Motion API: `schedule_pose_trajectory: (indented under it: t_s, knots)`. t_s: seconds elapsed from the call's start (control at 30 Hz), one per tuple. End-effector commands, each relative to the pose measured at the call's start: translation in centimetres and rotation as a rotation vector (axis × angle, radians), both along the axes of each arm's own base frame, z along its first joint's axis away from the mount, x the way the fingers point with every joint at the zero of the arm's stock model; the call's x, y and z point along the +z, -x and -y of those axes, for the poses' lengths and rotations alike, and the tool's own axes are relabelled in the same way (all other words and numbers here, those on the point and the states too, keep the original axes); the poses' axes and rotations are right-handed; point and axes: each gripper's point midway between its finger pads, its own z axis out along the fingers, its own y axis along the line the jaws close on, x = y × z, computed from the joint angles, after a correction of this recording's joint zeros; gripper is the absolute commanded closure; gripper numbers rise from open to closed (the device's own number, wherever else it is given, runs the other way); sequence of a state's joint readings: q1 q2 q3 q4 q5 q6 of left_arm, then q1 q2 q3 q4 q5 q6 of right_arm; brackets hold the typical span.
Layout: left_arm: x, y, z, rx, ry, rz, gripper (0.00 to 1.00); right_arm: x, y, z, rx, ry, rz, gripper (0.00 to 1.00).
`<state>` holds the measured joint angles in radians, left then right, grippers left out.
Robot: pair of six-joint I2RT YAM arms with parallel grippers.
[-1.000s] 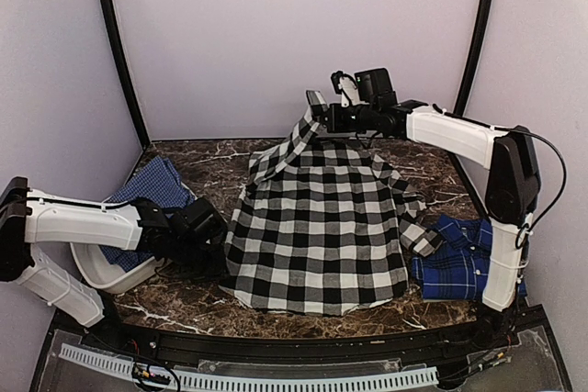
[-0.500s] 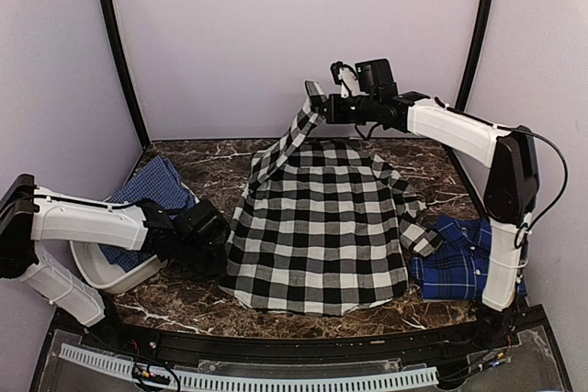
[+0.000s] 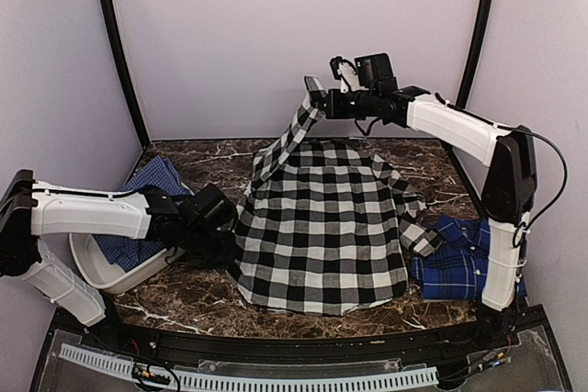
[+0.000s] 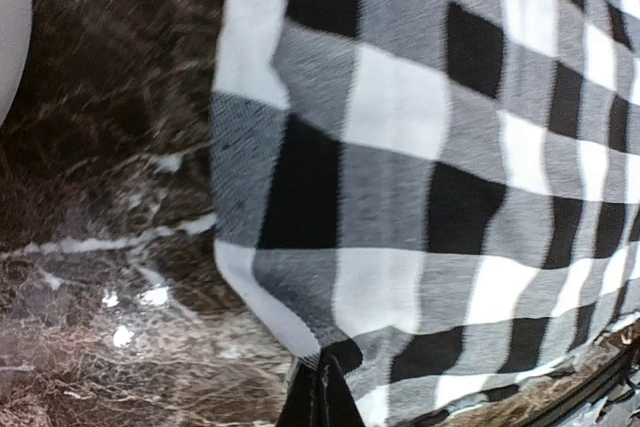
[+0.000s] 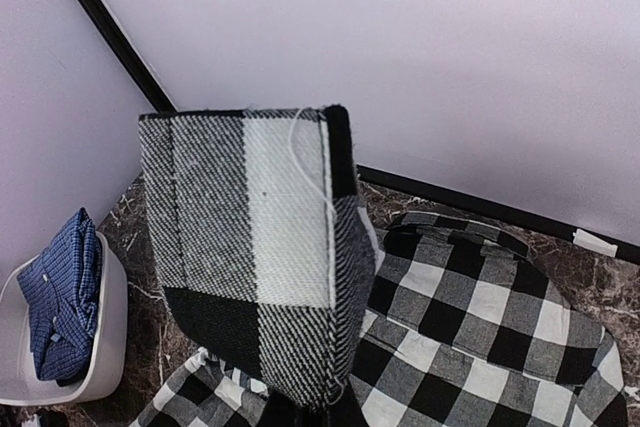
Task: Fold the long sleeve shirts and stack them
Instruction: Pick up the shirt from the center of the board, then fold the flattened shirt at the center of the board.
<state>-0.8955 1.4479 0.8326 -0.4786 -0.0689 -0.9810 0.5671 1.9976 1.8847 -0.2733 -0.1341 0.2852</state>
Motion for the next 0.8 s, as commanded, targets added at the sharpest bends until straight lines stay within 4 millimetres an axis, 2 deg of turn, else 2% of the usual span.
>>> schedule_pose_trajectory:
  t_s: [0.0, 0.07, 0.1, 0.13, 0.17, 0.2, 0.23, 0.27, 0.3, 0.33, 0.43, 0.57, 0.67, 0.77]
  knots:
    - [4.7, -1.3, 3.0, -0.134, 0.040, 0.085, 1.00, 2.6, -1.6, 1.1, -0.035, -0.002, 0.070, 1.00]
    - [5.6, -1.2, 4.8, -0.198, 0.068, 0.090, 1.00, 3.2, -2.1, 2.2, -0.055, 0.001, 0.081, 1.00]
    - [5.5, -1.1, 5.5, -0.224, 0.066, 0.081, 1.00, 3.5, -2.3, 2.7, -0.068, 0.004, 0.087, 1.00]
    - [6.4, -1.1, 6.7, -0.263, 0.092, 0.087, 1.00, 3.6, -2.4, 3.3, -0.081, 0.009, 0.091, 1.00]
    - [6.1, -0.6, 7.5, -0.299, 0.097, 0.066, 1.00, 3.7, -2.6, 3.9, -0.095, 0.015, 0.095, 1.00]
    - [6.9, -0.6, 8.7, -0.340, 0.116, 0.079, 1.00, 3.8, -2.6, 4.6, -0.109, 0.021, 0.097, 1.00]
    - [6.4, -0.3, 9.5, -0.372, 0.122, 0.052, 1.00, 3.9, -2.7, 5.3, -0.123, 0.026, 0.100, 1.00]
    - [7.1, -0.2, 10.7, -0.417, 0.140, 0.066, 1.00, 3.7, -2.7, 6.0, -0.140, 0.033, 0.099, 1.00]
    - [6.5, 0.2, 11.5, -0.456, 0.141, 0.046, 1.00, 3.3, -2.7, 6.8, -0.158, 0.044, 0.093, 1.00]
    - [7.3, 0.3, 12.7, -0.487, 0.162, 0.057, 1.00, 3.2, -2.6, 7.6, -0.174, 0.049, 0.094, 1.00]
    - [7.2, 0.9, 15.6, -0.590, 0.192, 0.030, 1.00, 2.6, -2.4, 9.9, -0.219, 0.062, 0.087, 1.00]
    - [6.4, 1.6, 18.2, -0.677, 0.218, -0.010, 1.00, 2.3, -1.9, 12.6, -0.260, 0.061, 0.078, 1.00]
    - [5.6, 1.8, 19.3, -0.716, 0.222, -0.039, 1.00, 2.7, -1.4, 14.1, -0.284, 0.054, 0.084, 1.00]
    - [5.8, 1.8, 20.3, -0.756, 0.237, -0.046, 1.00, 3.0, -1.2, 14.9, -0.299, 0.053, 0.088, 1.00]
